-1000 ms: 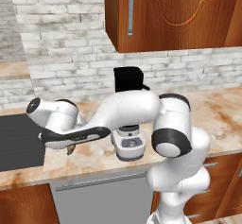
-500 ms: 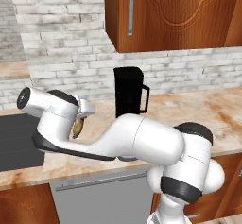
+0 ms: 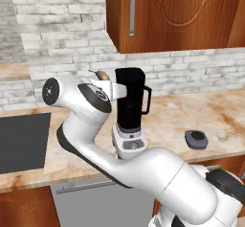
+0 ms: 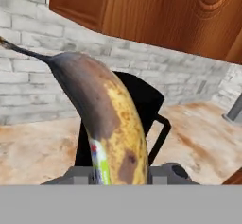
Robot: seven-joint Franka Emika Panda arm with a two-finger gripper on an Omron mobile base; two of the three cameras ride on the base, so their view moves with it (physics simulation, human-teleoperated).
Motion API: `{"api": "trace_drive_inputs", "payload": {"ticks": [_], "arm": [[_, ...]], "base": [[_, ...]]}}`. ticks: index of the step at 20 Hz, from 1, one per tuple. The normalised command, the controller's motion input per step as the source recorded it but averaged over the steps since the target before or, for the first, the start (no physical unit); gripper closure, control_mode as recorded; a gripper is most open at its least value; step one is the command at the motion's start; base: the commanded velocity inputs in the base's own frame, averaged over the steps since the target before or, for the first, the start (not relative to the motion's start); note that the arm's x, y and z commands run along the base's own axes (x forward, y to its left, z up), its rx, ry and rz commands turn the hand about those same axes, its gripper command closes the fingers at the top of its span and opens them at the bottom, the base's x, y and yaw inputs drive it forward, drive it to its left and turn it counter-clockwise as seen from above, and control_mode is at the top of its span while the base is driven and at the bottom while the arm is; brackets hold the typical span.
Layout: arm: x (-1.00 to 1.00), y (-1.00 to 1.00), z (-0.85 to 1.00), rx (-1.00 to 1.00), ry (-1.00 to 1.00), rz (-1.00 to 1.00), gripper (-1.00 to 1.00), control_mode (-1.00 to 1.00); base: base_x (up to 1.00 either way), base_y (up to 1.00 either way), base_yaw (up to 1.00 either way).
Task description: Open the blender lid, put the banana in the blender, close the lid, and start the blender.
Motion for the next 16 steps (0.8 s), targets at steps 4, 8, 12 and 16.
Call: {"api": "trace_drive_inputs", "payload": {"ticks": [4, 8, 12, 16], "arm": [[0.0, -0.59, 1.0, 0.0, -0.27, -0.14, 1.0, -1.0], [0.0, -0.51, 1.0, 0.0, -0.18, -0.14, 1.0, -1.0], [0.04, -0.48, 0.82, 0.0, -0.11, -0.14, 1.0, -1.0], [0.25, -0.43, 0.09, 0.0, 0.0, -0.09, 1.0, -1.0]], "base": [[0.0, 0.0, 0.0], [0.0, 0.0, 0.0], [0.0, 0.0, 0.0], [0.0, 0.0, 0.0]]}}
